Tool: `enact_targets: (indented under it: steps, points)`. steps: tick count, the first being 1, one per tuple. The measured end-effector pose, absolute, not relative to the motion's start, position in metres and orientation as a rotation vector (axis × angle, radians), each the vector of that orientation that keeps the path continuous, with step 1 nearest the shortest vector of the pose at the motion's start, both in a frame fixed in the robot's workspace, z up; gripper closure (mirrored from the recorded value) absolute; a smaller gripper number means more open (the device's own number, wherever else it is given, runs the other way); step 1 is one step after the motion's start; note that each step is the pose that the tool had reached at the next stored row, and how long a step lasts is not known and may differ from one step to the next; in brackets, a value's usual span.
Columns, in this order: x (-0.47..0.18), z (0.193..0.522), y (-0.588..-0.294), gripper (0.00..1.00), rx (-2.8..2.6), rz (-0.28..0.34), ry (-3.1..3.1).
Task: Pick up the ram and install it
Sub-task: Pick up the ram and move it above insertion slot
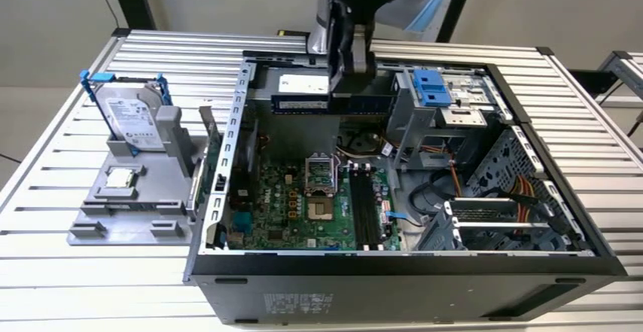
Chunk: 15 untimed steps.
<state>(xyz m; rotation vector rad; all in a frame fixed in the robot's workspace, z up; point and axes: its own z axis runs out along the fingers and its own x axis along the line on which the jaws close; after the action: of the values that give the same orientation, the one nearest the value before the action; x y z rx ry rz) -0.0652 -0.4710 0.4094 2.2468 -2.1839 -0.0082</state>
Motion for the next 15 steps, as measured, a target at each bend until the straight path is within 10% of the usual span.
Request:
enact_targets:
  steps: [15]
  points:
    - [-0.049, 0.409, -0.468, 1.00, 2.247, -0.008, -2.184]
